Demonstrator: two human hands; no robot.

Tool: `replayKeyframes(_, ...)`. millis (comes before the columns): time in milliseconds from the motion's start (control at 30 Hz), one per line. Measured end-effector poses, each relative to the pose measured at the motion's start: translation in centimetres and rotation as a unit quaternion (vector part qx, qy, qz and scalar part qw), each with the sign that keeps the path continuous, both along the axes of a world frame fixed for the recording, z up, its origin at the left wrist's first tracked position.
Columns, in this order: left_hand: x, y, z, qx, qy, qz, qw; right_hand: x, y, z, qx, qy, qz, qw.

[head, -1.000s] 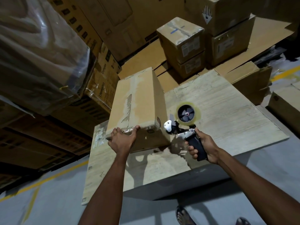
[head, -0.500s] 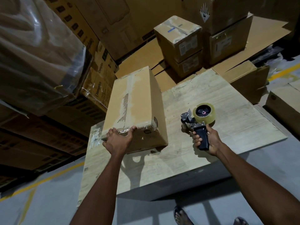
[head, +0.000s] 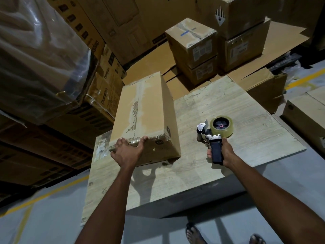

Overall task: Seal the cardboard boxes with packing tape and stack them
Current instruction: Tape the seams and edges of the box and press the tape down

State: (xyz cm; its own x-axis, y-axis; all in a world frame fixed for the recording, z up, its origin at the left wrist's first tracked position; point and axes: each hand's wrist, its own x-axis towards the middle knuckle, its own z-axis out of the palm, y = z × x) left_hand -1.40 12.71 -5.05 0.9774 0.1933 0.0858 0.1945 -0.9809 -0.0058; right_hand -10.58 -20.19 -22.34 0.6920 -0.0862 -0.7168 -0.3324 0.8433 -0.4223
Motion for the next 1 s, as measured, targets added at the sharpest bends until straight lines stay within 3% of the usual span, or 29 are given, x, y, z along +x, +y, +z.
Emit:
replayKeyframes(100, -0.1, 0.1, 0.1, 0.003, 0.004, -0.005, 1.000, -0.1, 0.1, -0.4, -0.139, 0.088, 0.012, 0.986)
replayKeyframes(200, 0.1, 0.1, 0.1, 0.008, 0.007, -0.010, 1.000, -0.9, 0.7, 0.7, -0.410, 0.207, 0.004, 0.888)
replayKeyframes(333, 0.1, 0.3, 0.0, 0.032, 0.009, -0.024, 0.999, -1.5, 3.2, 2.9, -0.576, 0.125, -0.094, 0.802)
replayKeyframes(500, 0.1, -0.3, -0.3, -0.006, -0.003, -0.129, 0.992, 0.1, 7.5, 3.9, -0.642, -0.126, -0.084, 0.751)
replayKeyframes(600, 1.0, -0.1, -0.7, -0.080, 0.005, -0.206, 0.975, 1.2, 10.1, 4.0, -0.658, -0.217, 0.000, 0.721)
replayKeyframes(700, 2.2, 0.9, -0.7, -0.143, 0.023, -0.266, 0.953, 2.1, 11.8, 4.8, -0.677, -0.303, 0.045, 0.670)
replayKeyframes(867, 3.9, 2.9, -0.3, -0.181, 0.058, -0.331, 0.924, 3.8, 13.2, 5.5, -0.698, -0.371, 0.088, 0.606)
replayKeyframes(1000, 3.9, 3.2, -1.1, -0.198, 0.038, -0.341, 0.918, 4.6, 14.2, 6.0, -0.687, -0.383, 0.102, 0.609)
